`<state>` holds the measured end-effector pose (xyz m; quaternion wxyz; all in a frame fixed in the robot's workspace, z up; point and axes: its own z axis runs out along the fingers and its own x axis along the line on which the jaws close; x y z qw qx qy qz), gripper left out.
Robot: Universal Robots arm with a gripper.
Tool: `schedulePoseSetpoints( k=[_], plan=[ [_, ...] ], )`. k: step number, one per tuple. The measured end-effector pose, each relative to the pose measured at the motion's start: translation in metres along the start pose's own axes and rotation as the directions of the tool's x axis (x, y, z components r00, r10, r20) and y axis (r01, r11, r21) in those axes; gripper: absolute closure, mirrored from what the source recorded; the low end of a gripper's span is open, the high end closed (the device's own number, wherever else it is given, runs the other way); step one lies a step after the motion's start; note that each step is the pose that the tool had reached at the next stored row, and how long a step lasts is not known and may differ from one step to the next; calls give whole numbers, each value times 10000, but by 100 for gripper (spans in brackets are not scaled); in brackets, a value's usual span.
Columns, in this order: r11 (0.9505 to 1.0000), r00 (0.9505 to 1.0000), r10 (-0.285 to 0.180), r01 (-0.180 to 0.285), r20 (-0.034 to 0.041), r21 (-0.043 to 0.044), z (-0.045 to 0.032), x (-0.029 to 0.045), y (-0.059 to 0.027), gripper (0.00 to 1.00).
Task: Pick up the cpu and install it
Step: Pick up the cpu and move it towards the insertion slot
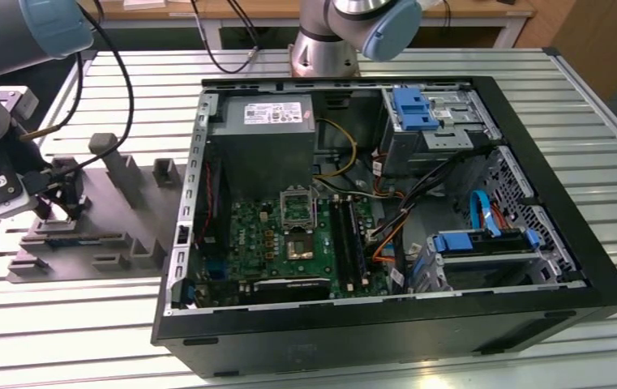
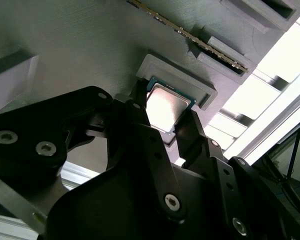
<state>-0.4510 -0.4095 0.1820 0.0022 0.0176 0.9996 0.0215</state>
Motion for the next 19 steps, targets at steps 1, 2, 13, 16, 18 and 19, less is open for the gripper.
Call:
schedulePoseSetpoints(
  k=[1, 2, 13, 16, 18, 19],
  plan=[
    [10000, 10000, 1, -1, 2, -1, 0, 0, 0, 53],
    [10000, 10000, 0, 0, 3, -2, -3, -1, 1, 53],
    [10000, 10000, 1, -1, -1, -9, -72, 0, 3, 53],
    [10000, 10000, 0, 0, -1, -10, -72, 0, 3, 53],
    [10000, 10000, 0, 0, -1, -11, -72, 0, 3, 53],
    [10000, 10000, 1, -1, -1, -12, -72, 0, 3, 53]
  ],
)
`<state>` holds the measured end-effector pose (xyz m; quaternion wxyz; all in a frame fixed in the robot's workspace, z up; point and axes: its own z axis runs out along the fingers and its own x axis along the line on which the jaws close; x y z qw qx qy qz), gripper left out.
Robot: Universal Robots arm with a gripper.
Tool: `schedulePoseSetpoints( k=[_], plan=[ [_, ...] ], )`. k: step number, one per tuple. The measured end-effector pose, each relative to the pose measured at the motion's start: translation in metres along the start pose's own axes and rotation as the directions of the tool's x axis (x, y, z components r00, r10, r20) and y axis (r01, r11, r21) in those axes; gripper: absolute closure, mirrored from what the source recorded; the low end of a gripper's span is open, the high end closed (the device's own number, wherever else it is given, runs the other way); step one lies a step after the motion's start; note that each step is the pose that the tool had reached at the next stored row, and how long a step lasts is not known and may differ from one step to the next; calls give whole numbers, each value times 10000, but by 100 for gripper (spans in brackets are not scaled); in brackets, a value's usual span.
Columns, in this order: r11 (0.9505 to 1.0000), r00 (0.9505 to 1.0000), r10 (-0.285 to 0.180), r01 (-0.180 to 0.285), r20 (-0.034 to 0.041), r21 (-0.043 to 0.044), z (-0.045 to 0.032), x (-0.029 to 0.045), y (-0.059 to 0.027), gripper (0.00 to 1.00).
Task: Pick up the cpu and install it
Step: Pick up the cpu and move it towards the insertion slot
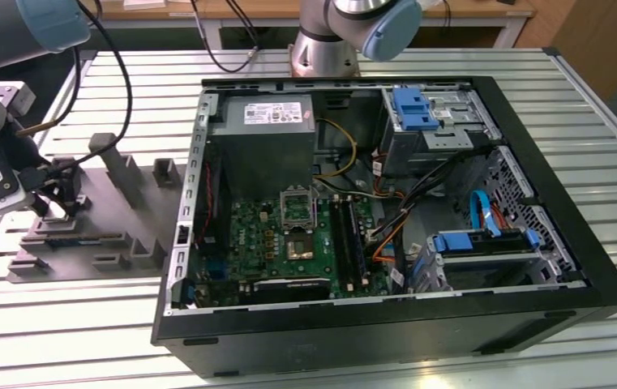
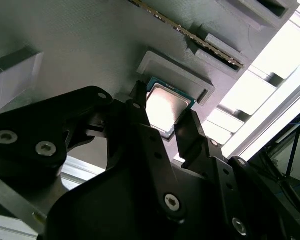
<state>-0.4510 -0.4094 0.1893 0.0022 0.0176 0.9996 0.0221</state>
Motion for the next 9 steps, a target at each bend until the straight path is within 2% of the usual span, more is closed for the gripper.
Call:
schedulePoseSetpoints(
  k=[9],
  plan=[
    [10000, 10000, -1, 1, -1, 0, -20, 0, 1, 53]
  ],
)
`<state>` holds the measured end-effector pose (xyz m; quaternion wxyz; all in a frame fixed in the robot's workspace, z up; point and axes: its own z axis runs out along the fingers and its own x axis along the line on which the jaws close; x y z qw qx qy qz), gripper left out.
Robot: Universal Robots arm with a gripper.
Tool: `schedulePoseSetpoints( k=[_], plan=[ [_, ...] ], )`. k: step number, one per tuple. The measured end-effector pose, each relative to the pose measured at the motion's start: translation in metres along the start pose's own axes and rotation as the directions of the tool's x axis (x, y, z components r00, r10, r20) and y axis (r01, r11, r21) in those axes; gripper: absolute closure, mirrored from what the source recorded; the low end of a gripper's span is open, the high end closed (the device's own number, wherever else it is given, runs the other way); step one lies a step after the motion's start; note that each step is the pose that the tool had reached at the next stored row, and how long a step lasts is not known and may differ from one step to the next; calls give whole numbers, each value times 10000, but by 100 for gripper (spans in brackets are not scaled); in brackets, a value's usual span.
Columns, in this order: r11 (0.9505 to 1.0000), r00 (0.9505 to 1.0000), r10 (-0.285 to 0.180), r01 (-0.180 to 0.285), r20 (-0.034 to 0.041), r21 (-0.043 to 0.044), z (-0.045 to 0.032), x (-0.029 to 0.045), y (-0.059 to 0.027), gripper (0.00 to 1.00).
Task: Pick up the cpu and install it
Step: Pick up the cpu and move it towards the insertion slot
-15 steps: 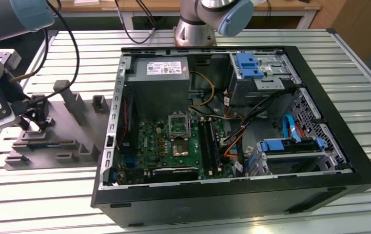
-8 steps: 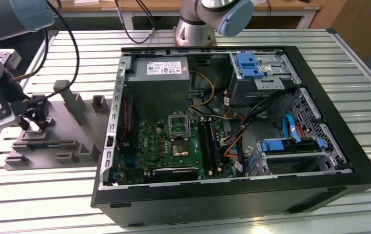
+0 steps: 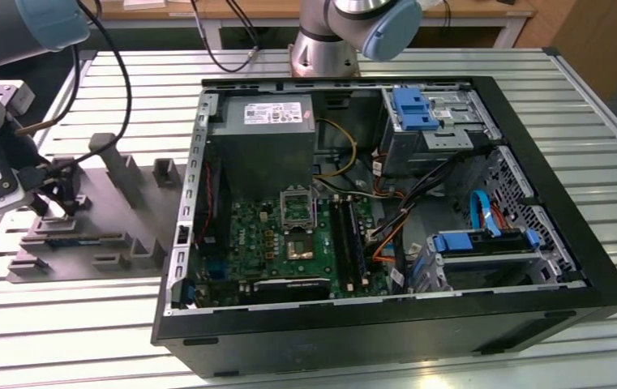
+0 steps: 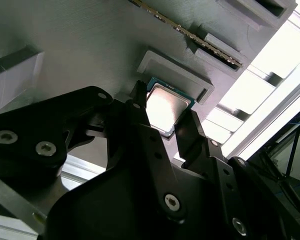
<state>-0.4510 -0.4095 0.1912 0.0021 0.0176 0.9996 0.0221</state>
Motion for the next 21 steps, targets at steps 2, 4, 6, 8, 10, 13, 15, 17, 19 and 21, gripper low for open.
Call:
schedulePoseSetpoints(
  k=[2, 4, 6, 8, 10, 13, 15, 17, 19, 21],
  plan=[
    [10000, 10000, 0, 0, 1, 5, -10, 0, 1, 53],
    [10000, 10000, 0, 0, 0, 6, -36, 0, 2, 53],
    [10000, 10000, 0, 0, 0, 6, -40, 0, 2, 53],
    [10000, 10000, 1, -1, 0, 6, -45, 0, 2, 53],
    [10000, 10000, 0, 0, 1, 6, -50, 0, 2, 53],
    [10000, 10000, 0, 0, 0, 6, -57, 0, 3, 53],
    [10000, 10000, 0, 0, 0, 6, -68, 0, 3, 53],
    [10000, 10000, 0, 0, 0, 7, -70, 0, 3, 53],
    [10000, 10000, 0, 0, 0, 7, -73, 0, 3, 53],
    [10000, 10000, 0, 0, 3, 67, -97, -12, 14, 53]
  ],
)
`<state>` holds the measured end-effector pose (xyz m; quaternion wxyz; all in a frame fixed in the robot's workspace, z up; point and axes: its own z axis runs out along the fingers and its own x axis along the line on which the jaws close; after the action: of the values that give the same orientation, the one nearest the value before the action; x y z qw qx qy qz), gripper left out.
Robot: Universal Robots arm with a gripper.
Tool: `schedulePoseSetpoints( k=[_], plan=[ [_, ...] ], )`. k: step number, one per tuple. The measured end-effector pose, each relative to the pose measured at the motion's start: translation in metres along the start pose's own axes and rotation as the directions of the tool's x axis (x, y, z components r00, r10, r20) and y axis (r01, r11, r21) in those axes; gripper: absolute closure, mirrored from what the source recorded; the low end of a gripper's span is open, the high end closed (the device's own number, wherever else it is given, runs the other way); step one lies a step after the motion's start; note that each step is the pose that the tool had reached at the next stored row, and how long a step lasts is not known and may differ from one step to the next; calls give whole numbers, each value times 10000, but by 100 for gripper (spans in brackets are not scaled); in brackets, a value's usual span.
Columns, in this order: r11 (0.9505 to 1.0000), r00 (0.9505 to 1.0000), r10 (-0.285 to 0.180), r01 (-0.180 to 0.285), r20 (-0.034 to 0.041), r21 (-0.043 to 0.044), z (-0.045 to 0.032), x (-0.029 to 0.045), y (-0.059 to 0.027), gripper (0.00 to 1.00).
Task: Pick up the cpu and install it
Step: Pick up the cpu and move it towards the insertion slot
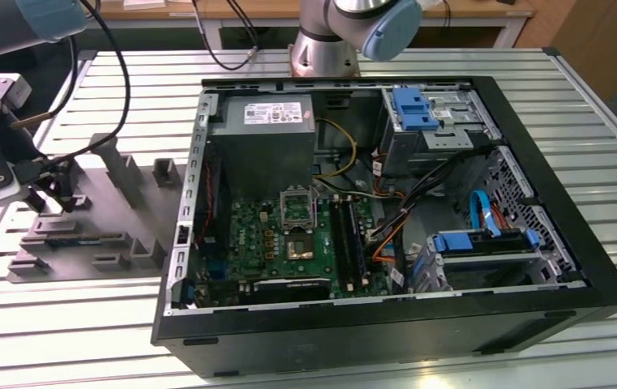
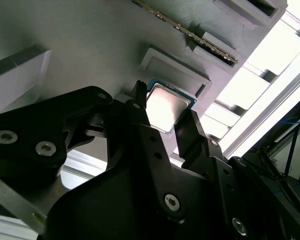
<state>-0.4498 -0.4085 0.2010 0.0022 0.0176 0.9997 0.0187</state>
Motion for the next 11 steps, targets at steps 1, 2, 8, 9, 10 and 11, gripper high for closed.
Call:
schedulePoseSetpoints(
  k=[1, 2, 8, 9, 10, 11],
  plan=[
    [10000, 10000, 0, 0, 0, 0, -1, 0, 0, 53],
    [10000, 10000, 0, 0, -1, 0, -2, 0, 0, 53],
    [10000, 10000, 0, 0, -3, 2, -24, 0, 1, 53],
    [10000, 10000, 0, 0, 0, 0, -26, 0, 1, 53],
    [10000, 10000, 0, 0, 1, -1, -28, 0, 1, 53],
    [10000, 10000, 0, 0, 2, -1, -29, 0, 1, 53]
  ],
)
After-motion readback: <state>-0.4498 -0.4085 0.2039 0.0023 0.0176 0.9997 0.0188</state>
